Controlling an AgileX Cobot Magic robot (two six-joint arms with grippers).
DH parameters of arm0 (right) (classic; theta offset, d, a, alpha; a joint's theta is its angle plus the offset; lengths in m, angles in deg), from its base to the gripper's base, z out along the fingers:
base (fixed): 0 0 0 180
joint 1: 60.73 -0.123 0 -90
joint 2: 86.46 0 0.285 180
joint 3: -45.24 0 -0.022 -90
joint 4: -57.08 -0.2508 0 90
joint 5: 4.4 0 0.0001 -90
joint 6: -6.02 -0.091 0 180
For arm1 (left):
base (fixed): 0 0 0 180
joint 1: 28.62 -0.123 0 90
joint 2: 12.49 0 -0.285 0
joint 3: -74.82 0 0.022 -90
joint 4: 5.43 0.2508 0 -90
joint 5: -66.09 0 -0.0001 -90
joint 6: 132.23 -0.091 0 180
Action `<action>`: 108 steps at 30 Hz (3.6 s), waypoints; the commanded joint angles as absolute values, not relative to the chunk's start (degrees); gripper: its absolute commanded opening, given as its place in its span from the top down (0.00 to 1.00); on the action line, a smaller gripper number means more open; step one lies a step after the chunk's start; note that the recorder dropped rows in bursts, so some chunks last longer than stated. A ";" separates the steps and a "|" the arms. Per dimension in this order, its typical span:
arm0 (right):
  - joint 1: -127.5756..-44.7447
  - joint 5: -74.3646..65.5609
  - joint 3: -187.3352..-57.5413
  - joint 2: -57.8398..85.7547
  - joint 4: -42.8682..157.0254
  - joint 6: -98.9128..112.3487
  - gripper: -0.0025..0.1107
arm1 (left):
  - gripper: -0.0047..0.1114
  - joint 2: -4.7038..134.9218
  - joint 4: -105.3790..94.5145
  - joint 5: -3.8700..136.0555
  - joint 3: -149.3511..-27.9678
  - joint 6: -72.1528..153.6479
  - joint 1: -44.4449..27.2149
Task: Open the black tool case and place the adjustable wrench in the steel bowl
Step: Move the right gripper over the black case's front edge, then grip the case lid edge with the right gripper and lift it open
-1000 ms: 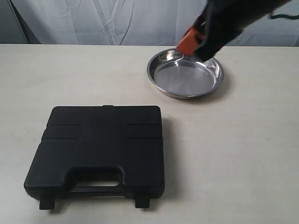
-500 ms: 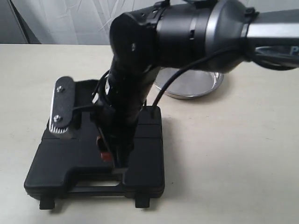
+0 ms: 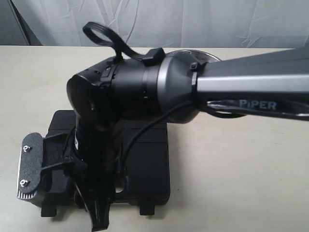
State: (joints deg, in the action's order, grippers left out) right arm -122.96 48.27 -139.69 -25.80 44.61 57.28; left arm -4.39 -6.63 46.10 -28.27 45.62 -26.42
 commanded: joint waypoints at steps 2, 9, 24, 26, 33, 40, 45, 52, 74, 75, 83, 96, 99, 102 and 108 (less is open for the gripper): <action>-123.85 47.04 -140.16 -28.06 44.53 55.65 0.51 | 0.96 -4.70 -6.62 46.99 -27.97 45.74 -26.17; -123.85 45.57 -140.16 -30.12 45.70 54.87 0.51 | 0.96 -4.70 -6.62 46.99 -27.97 45.74 -26.17; -123.85 41.22 -140.16 -33.31 48.19 52.23 0.51 | 0.96 -4.70 -6.62 46.99 -27.97 45.74 -26.17; -123.85 41.23 -140.16 -33.70 48.23 52.23 0.51 | 0.96 -4.70 -6.62 46.99 -27.97 45.74 -26.17; -123.85 39.96 -140.16 -33.90 48.45 52.23 0.51 | 0.96 -4.70 -6.62 46.99 -27.97 45.74 -26.17; -123.85 39.32 -140.16 -33.90 49.95 52.23 0.51 | 0.96 -4.70 -6.62 46.99 -27.97 45.74 -26.17; -123.85 38.78 -140.16 -33.90 49.95 52.23 0.56 | 0.96 -4.70 -6.62 46.99 -27.97 45.74 -26.17; -123.85 38.78 -140.16 -33.90 49.95 52.23 0.90 | 0.96 -4.70 -6.62 46.99 -27.97 45.74 -26.17; -123.85 42.43 -140.16 -31.49 50.07 50.87 0.99 | 0.96 -4.70 -6.62 46.99 -27.97 45.74 -26.17; -123.85 42.32 -140.16 -31.11 50.07 50.87 0.99 | 0.96 -4.70 -6.62 46.99 -27.97 45.74 -26.17; -123.85 42.20 -140.16 -30.27 50.40 50.87 0.99 | 0.96 -4.70 -6.62 46.99 -27.97 45.74 -26.17; -123.63 40.21 -140.16 -26.49 54.20 49.48 0.99 | 0.96 -4.70 -6.62 46.99 -27.97 45.74 -26.17; -123.53 39.24 -140.16 -25.88 54.71 49.48 0.99 | 0.96 -4.70 -6.62 46.99 -27.97 45.74 -26.17; -123.53 37.98 -140.16 -25.85 56.62 49.22 0.99 | 0.96 -4.70 -6.62 46.99 -27.97 45.74 -26.17; -123.53 35.37 -140.16 -25.59 62.84 46.36 0.99 | 0.96 -4.70 -6.62 46.99 -27.97 45.74 -26.17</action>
